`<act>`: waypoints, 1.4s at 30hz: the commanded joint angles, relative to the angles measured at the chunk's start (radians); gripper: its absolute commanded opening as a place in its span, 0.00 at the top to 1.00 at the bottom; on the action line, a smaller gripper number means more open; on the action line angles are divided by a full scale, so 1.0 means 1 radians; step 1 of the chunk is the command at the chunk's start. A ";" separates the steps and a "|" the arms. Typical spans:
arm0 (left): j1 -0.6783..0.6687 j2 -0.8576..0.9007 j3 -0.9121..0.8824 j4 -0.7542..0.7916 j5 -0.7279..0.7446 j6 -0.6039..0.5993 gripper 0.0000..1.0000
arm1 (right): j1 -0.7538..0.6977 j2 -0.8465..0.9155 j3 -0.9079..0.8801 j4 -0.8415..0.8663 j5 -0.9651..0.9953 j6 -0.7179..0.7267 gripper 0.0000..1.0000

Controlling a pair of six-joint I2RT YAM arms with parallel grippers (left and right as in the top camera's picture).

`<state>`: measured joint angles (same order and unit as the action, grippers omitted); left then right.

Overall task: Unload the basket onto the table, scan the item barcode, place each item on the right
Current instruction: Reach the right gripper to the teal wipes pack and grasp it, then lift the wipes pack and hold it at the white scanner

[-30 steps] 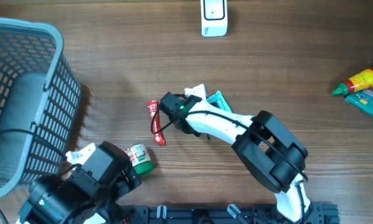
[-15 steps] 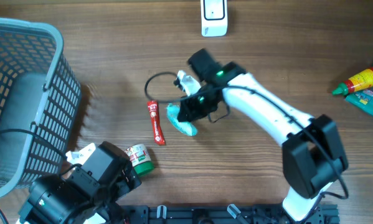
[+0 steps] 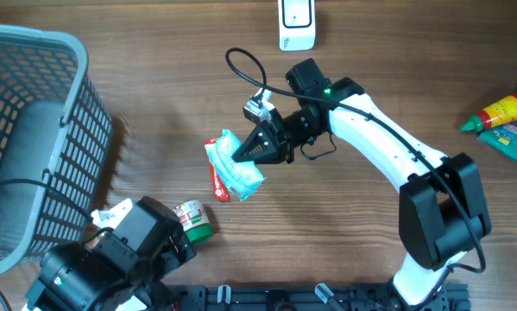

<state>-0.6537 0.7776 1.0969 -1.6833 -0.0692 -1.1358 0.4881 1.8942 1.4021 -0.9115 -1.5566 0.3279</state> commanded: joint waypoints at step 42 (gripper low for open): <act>0.001 -0.005 -0.001 -0.001 -0.006 -0.013 0.00 | -0.130 0.539 0.647 1.001 1.729 -0.143 0.95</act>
<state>-0.6537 0.7776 1.0969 -1.6829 -0.0692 -1.1358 0.3553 2.3829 1.9926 0.0528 0.0490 0.2634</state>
